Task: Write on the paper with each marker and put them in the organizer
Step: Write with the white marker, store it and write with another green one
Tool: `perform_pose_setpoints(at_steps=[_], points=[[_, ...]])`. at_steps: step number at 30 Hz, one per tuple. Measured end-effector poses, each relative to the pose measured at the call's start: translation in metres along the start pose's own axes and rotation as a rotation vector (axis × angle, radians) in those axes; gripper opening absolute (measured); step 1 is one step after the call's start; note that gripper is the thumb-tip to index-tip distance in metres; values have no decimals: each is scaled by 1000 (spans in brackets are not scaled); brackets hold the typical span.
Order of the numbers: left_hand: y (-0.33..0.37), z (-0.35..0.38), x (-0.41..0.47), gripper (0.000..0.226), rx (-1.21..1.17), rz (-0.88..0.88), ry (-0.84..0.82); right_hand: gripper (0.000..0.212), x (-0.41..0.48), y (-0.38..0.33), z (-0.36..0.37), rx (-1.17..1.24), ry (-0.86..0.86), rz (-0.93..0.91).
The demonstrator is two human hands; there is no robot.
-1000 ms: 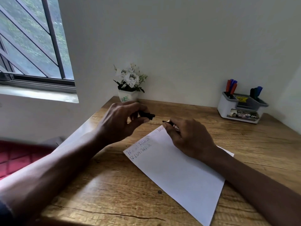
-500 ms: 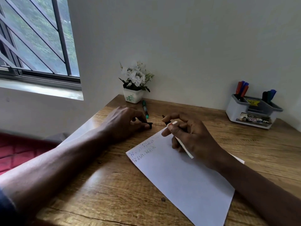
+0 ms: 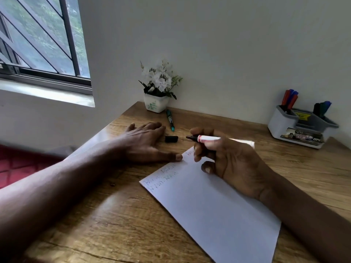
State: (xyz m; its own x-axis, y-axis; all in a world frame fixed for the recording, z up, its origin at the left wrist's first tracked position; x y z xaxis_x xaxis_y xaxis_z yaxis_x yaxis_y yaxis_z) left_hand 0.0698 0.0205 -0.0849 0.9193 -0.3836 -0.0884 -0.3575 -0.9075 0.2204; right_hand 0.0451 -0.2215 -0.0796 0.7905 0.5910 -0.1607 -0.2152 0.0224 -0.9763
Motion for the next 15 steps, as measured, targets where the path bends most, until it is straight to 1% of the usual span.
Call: perform_pose_setpoints(at_steps=[1, 2, 3, 5, 7, 10, 11, 12, 15], points=[[0, 0, 0, 145, 4, 4, -2, 31, -2, 0, 6, -150, 89, -13], [0, 0, 0, 145, 4, 7, -3, 24, -3, 0, 12, -298, 165, -28], [0, 0, 0, 144, 5, 9, -6, 22, -5, 0, 17, -399, 211, -39], [0, -2, 0, 142, 3, 11, -14, 12, -7, 0, 24, -429, 219, -41], [2, -3, -1, 141, -9, 5, -25, 15, -9, 1, 25, -402, 210, 9], [3, -4, -1, 139, -13, -4, -31, 12, -9, 0, 26, -467, 221, 21], [3, -4, -1, 137, -10, -6, -31, 8, -8, 1, 28, -481, 243, 9], [3, -4, -1, 134, -9, -8, -31, 9, -7, 2, 29, -496, 279, -16], [4, -4, -1, 131, -11, -10, -29, 21, -4, 7, 31, -565, 383, -99]])
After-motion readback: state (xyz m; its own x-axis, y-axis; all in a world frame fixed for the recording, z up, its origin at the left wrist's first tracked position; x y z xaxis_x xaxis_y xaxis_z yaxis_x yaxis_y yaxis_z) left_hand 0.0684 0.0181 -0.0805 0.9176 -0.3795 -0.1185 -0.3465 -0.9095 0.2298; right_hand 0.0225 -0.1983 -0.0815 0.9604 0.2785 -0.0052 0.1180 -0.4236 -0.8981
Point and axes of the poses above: each hand's wrist, its own x-axis towards the middle knuckle, its own z-axis out of the palm, y = z × x, the point moved 1 cm from there along x, towards the middle knuckle, and after that the axes turned 13 degrees about z, right-handed, at the moved point
